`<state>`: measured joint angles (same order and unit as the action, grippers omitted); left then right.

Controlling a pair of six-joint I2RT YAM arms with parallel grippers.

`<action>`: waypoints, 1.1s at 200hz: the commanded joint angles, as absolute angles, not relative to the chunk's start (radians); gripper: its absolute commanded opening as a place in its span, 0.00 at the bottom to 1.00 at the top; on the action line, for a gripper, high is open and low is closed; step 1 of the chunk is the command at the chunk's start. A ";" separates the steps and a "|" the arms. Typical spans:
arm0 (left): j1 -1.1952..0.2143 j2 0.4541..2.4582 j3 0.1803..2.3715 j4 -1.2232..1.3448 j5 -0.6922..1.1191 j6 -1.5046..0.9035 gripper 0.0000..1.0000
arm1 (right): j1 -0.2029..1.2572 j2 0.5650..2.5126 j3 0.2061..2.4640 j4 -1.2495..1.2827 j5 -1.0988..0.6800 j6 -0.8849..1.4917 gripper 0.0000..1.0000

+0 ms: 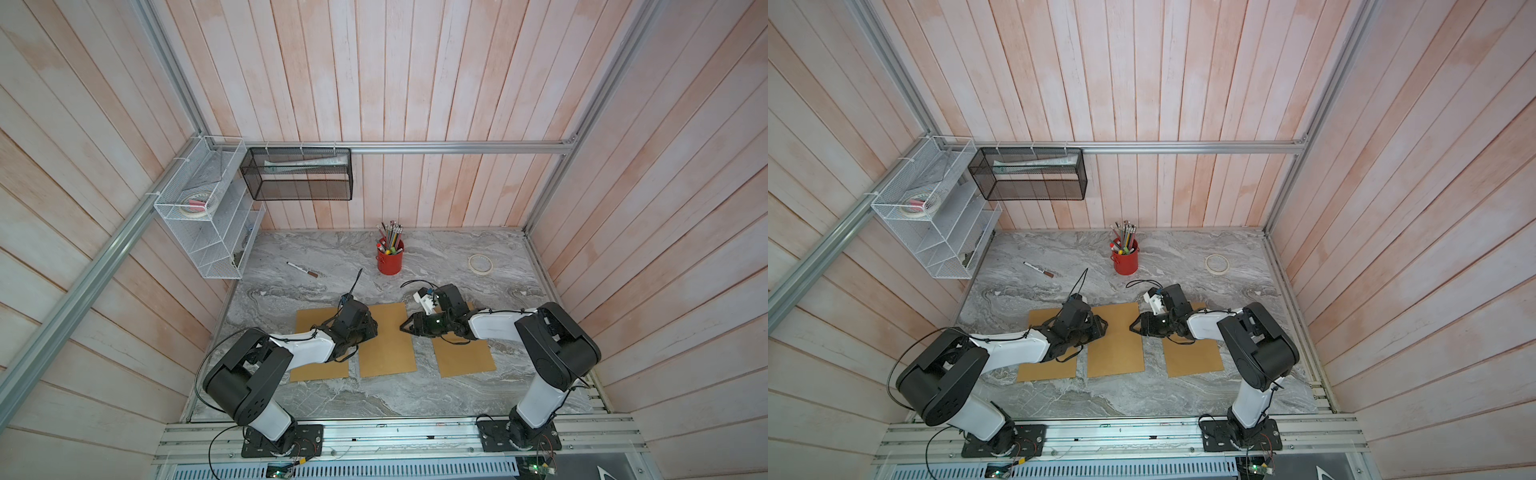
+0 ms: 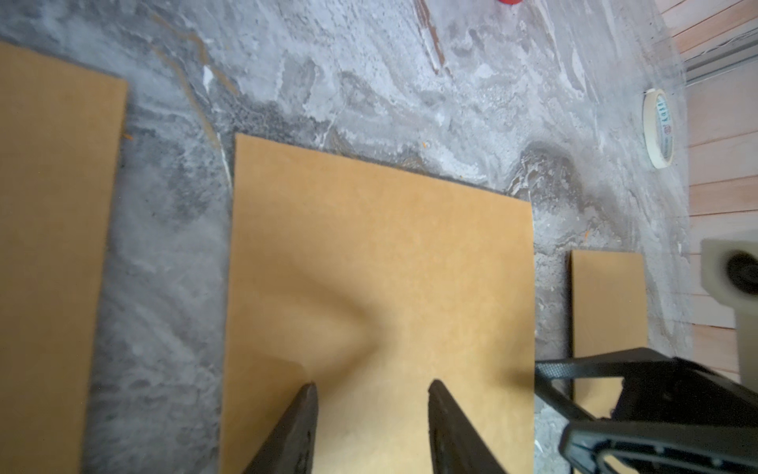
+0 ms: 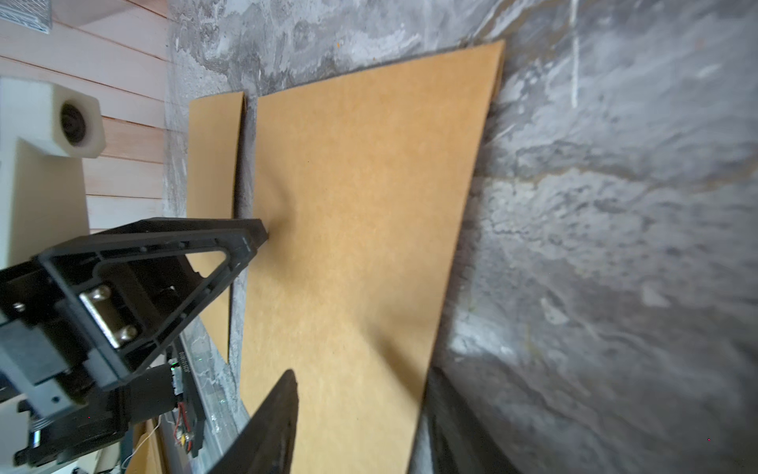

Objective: Open the file bag
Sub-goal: Pick up the file bag from the center of the board.

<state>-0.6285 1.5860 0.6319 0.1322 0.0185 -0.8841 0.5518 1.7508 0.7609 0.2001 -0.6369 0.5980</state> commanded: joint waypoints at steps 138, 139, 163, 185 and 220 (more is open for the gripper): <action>-0.632 1.661 0.564 0.126 0.071 -0.927 0.46 | 0.559 1.827 0.742 0.487 -0.849 0.790 0.28; -0.632 1.661 0.564 0.125 0.071 -0.927 0.46 | 0.559 1.828 0.743 0.486 -0.849 0.790 0.27; -0.632 1.657 0.566 0.127 0.072 -0.928 0.46 | 0.559 1.839 0.754 0.458 -0.834 0.774 0.19; -0.631 1.645 0.581 0.120 0.073 -0.928 0.50 | 0.558 1.831 0.767 0.405 -0.804 0.742 0.10; -0.630 1.603 0.664 0.043 0.047 -0.899 0.68 | 0.558 1.782 0.778 0.335 -0.743 0.689 0.00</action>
<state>-0.6270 1.6043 0.6296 0.2169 0.0395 -0.9165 0.5491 1.8282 0.7460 0.3683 -0.7757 0.7471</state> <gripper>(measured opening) 0.626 0.050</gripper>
